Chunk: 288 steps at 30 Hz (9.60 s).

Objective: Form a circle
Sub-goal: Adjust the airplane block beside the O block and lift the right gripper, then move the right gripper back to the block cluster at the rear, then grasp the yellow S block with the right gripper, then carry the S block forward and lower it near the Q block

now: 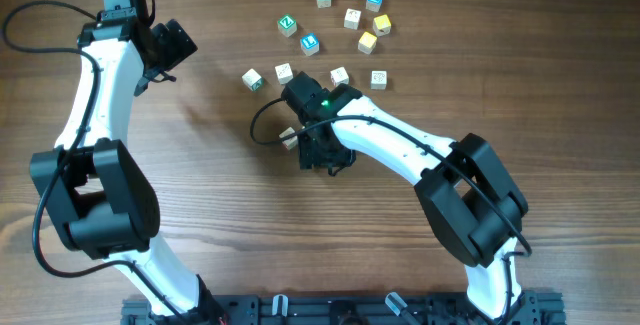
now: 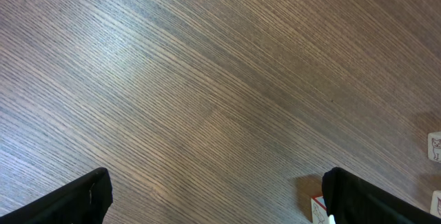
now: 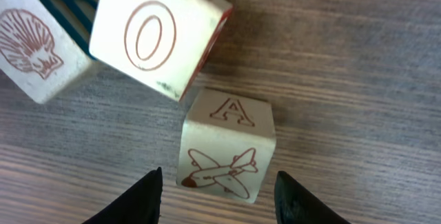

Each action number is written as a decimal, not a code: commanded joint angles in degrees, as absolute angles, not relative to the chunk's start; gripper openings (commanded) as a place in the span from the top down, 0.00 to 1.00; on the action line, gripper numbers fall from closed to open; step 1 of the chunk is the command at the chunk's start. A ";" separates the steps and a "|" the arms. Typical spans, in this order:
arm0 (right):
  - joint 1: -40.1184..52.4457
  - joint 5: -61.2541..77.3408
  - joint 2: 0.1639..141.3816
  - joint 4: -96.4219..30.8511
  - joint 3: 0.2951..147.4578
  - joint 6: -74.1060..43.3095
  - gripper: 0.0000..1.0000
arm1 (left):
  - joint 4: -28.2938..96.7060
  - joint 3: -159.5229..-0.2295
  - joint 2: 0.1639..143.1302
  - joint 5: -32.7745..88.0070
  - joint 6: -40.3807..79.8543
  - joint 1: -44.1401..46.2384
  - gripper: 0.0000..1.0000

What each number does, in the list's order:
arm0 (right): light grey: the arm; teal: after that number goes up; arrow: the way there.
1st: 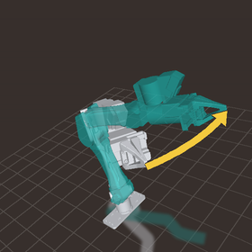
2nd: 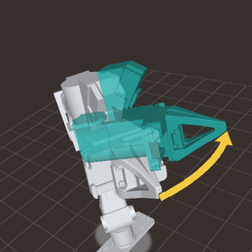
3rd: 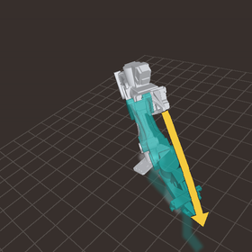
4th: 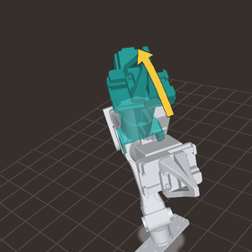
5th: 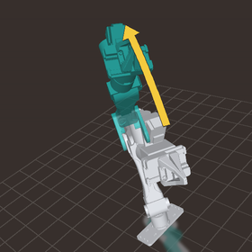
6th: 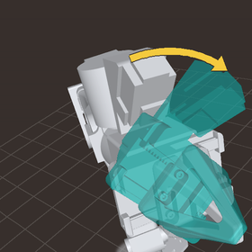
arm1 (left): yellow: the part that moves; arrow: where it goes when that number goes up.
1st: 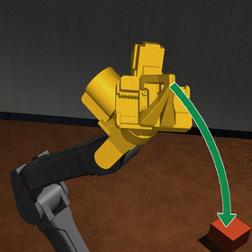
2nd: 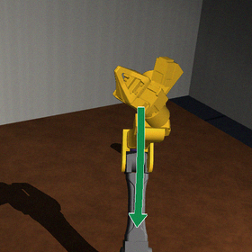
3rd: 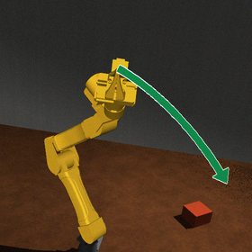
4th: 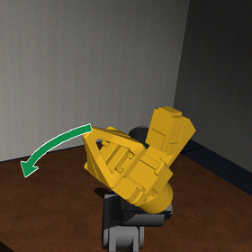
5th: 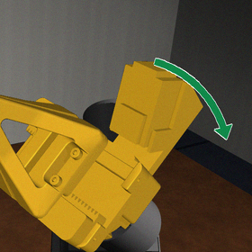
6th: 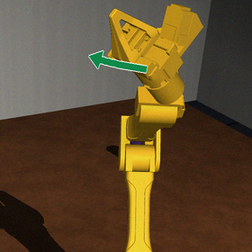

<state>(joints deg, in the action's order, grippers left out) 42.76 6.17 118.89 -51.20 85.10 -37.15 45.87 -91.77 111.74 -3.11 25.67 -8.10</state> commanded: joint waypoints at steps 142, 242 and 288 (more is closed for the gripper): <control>27.64 -3.44 132.77 -34.15 105.36 -1.19 0.17 | 45.71 -91.77 111.70 -3.05 26.17 -8.16 0.00; 46.44 7.18 113.25 -45.32 102.35 -7.51 0.72 | 45.71 -91.77 111.70 -3.05 26.17 -8.16 0.00; 56.07 -8.51 123.92 -37.52 93.86 -5.08 0.41 | 45.71 -91.77 111.70 -3.05 26.17 -8.16 0.00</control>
